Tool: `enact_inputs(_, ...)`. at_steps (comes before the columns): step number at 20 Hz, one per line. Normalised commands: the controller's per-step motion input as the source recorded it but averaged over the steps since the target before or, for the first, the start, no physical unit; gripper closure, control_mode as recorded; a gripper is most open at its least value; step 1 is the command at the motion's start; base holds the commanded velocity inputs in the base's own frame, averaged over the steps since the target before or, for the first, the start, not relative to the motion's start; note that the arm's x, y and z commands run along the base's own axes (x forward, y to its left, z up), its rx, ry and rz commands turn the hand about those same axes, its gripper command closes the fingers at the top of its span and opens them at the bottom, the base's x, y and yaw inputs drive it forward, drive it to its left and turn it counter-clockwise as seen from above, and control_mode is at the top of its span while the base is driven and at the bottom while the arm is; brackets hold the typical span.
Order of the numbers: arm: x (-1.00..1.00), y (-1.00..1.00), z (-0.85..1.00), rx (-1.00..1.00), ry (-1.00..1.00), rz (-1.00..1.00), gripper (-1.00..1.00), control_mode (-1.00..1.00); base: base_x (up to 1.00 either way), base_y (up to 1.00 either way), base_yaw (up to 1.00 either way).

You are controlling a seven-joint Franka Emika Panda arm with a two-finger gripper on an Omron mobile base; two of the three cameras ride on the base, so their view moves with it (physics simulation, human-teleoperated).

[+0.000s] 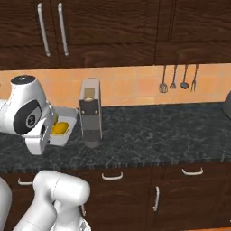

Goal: Take the meat container that has the steak and place it on the second highest rack of the freezer. Then take the vegetable container that has the squash and lemon and place it on the highest rack of the freezer.

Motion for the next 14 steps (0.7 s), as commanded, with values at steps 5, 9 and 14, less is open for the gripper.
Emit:
enact_inputs(5, 0.0, 0.0, 0.0, 0.0, 0.0, 0.0, 1.0, 1.0, 0.0, -0.53, -0.81)
enact_inputs(9, 0.0, 0.0, 0.0, 0.0, 0.0, 0.0, 1.0, 1.0, 0.0, -0.35, -0.87)
enact_inputs(14, 0.0, 0.0, 0.0, 0.0, 0.0, 0.0, 1.0, 1.0, 0.01, -0.37, -0.85)
